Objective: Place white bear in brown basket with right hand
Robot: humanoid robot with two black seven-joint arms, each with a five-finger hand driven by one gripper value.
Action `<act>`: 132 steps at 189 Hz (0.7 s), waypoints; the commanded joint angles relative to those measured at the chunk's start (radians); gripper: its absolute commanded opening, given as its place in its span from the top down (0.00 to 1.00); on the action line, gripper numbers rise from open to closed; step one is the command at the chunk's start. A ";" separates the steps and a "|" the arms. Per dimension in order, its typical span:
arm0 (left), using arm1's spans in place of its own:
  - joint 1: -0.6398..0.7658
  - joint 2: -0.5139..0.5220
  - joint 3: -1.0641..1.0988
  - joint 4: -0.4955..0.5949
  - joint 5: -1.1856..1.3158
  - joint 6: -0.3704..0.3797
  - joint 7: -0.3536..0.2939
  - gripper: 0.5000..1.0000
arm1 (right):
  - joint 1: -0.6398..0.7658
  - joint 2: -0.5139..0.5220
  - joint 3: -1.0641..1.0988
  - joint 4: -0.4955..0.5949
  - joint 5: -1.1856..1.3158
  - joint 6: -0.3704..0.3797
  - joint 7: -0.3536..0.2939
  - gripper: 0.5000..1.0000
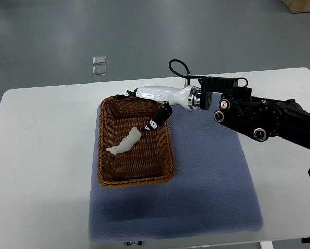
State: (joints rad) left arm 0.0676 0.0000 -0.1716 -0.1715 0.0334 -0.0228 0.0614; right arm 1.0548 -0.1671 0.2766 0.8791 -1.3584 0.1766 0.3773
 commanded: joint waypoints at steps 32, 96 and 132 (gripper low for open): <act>0.000 0.000 0.000 0.001 0.000 0.000 0.000 0.00 | -0.038 -0.026 0.061 0.001 0.061 0.006 0.002 0.14; 0.000 0.000 0.001 0.000 0.000 0.000 0.000 0.00 | -0.113 -0.084 0.211 -0.005 0.397 0.032 -0.127 0.15; 0.000 0.000 0.001 0.000 0.002 0.000 0.000 0.00 | -0.177 -0.133 0.246 -0.019 0.648 0.052 -0.218 0.14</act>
State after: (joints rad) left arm 0.0674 0.0000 -0.1703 -0.1719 0.0340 -0.0231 0.0614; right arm 0.9084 -0.2697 0.5134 0.8642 -0.8163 0.2243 0.1874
